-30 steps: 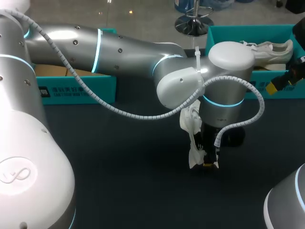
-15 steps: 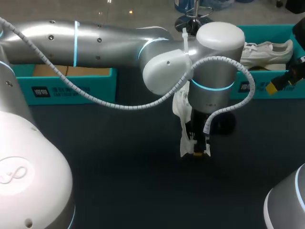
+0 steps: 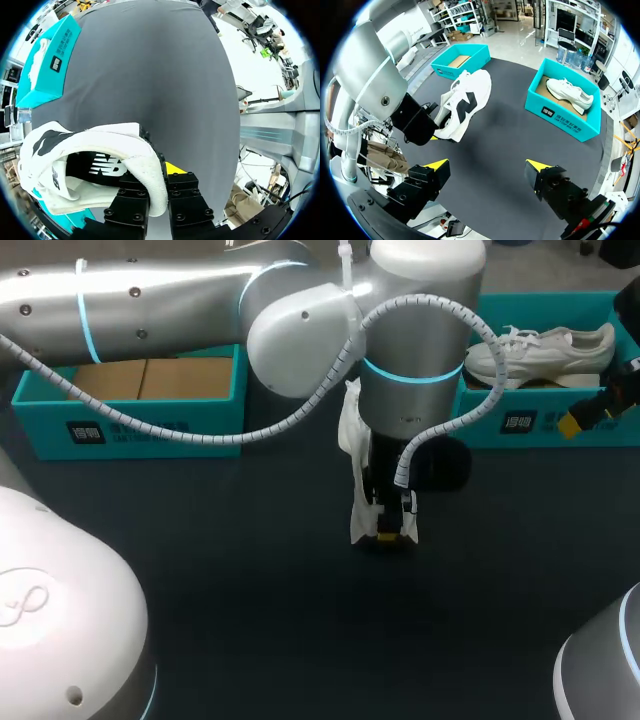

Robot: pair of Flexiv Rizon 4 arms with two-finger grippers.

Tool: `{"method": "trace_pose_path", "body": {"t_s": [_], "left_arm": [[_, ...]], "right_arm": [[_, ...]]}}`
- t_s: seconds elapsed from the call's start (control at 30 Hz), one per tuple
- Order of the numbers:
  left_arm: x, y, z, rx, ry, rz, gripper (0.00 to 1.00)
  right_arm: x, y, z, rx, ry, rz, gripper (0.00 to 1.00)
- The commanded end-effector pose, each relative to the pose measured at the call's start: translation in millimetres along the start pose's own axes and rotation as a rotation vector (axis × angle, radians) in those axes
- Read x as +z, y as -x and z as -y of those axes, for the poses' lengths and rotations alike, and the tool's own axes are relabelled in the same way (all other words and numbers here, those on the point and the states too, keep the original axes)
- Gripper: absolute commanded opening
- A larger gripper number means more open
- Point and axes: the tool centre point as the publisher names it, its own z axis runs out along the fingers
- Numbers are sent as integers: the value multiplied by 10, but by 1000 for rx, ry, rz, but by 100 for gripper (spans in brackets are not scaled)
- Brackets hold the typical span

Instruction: Take the shoe out of the shoebox, open the shoe tongue, remove and reinsert the insole, then place the shoe into the shoebox

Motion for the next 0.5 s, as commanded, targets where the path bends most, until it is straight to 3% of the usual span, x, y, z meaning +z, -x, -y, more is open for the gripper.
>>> {"method": "trace_pose_path", "body": {"t_s": [0.03,0.37,0.5], "left_arm": [[-91,-88,-50,-58,2,56,0],[-91,-88,-50,-58,2,56,0],[-216,-41,-144,28,-10,-31,0]], "right_arm": [[6,7,-27,2,-6,-1,100],[6,7,-27,2,-6,-1,100],[6,7,-27,2,-6,-1,100]]}}
